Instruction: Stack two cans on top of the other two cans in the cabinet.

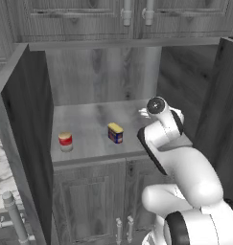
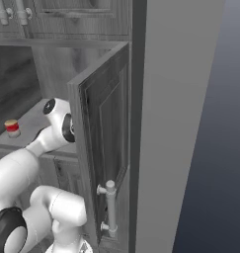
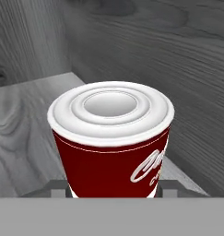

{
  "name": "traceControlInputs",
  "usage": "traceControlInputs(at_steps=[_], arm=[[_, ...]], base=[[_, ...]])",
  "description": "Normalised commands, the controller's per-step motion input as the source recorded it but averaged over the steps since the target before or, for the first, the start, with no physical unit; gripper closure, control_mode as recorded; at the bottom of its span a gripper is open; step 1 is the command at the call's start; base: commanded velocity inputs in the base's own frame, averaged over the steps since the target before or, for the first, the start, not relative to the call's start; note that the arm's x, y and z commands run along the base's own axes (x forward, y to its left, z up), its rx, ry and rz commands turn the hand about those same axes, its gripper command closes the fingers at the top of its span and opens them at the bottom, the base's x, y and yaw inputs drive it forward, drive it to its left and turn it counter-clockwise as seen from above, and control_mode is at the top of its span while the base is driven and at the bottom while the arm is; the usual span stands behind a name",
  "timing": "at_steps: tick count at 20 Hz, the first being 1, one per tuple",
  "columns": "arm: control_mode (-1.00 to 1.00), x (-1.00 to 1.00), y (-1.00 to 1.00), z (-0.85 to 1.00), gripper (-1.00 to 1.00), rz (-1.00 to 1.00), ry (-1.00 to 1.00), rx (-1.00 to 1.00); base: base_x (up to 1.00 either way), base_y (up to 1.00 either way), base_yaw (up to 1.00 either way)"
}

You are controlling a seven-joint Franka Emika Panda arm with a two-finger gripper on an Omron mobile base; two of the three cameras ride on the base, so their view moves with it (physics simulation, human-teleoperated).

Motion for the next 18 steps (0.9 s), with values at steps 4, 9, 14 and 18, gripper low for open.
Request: traceControlInputs(at_steps=[4,9,14,18], arm=[[-1.0,0.01,-0.25,0.11,1.0,-0.03,-0.01,-0.03],[-1.0,0.09,-0.22,0.01,1.0,0.0,0.0,-0.01],[-1.0,0.05,-0.18,0.0,1.0,0.0,0.0,0.0],[-1.0,0.1,-0.02,0.0,1.0,0.0,0.0,0.0]], base=[[0.0,0.0,0.0],[0.0,0.0,0.0],[0.0,0.0,0.0],[0.0,0.0,0.0]])
